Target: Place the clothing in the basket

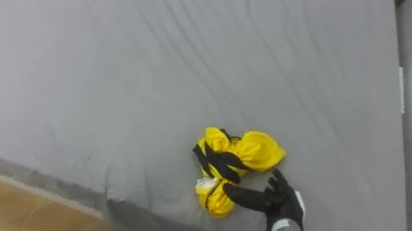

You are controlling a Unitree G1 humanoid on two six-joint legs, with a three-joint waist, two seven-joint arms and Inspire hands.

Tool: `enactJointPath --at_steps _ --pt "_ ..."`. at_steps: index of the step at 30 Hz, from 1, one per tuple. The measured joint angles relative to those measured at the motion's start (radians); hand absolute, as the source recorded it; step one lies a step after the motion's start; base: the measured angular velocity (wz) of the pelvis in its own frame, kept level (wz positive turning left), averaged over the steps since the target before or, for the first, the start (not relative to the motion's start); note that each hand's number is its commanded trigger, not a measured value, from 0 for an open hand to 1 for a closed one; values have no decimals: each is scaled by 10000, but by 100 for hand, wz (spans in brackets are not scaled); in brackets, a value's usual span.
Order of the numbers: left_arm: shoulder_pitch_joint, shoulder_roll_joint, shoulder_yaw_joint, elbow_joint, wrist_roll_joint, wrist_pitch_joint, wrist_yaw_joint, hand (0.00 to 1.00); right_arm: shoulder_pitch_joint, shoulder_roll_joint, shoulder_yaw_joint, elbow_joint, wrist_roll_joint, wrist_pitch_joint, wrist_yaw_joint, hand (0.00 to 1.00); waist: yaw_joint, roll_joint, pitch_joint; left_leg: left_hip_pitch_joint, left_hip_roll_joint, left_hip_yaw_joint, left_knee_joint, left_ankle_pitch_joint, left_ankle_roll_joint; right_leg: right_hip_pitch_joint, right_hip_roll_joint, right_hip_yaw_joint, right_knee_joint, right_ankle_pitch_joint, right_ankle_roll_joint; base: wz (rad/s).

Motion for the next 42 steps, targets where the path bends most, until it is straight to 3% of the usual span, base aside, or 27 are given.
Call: enactJointPath --at_steps 9,19,21,29,34,35,37,42 --pt "-237 21 16 335 415 251 72 0 -303 -121 117 559 13 18 -214 0 833 -110 141 -256 -82 -213 -128 85 52 -132 -21 -226 -168 51 67 8" --pt "-471 36 -121 385 397 388 73 0 -676 -163 165 778 -98 134 -248 0 859 -96 209 -461 -92 -331 -115 88 53 -305 -100 -423 -169 51 69 4" --pt "-508 35 -142 383 396 395 73 0 -755 -162 273 776 -132 147 -336 0 859 -84 262 -465 -90 -312 -101 92 55 -314 -103 -432 -166 51 69 -3" --pt "-492 47 -137 345 408 715 38 0 -1021 -135 492 579 -1174 549 -579 0 856 -100 263 -693 -95 -271 -106 160 58 -545 -115 -496 -144 56 61 0" --pt "-495 73 -146 333 401 734 49 0 -1019 -145 888 573 -1222 549 -642 0 863 -114 254 -693 -87 -253 -119 160 57 -556 -110 -483 -145 59 56 0" --pt "-495 87 -162 331 401 733 73 0 -1021 -149 1076 584 -1236 548 -663 52 870 -122 249 -691 -87 -258 -118 160 57 -554 -109 -482 -145 59 56 0" --pt "-490 130 -337 320 400 731 74 0 -1021 -174 1289 648 -1352 528 -667 100 885 -125 248 -687 -89 -268 -115 160 57 -549 -105 -482 -150 60 55 0" --pt "-563 159 -326 290 416 753 74 0 -1121 -193 1300 1300 -2044 526 -827 100 1228 -198 230 -652 -82 -290 -117 163 53 -499 -60 -579 -158 68 42 1"
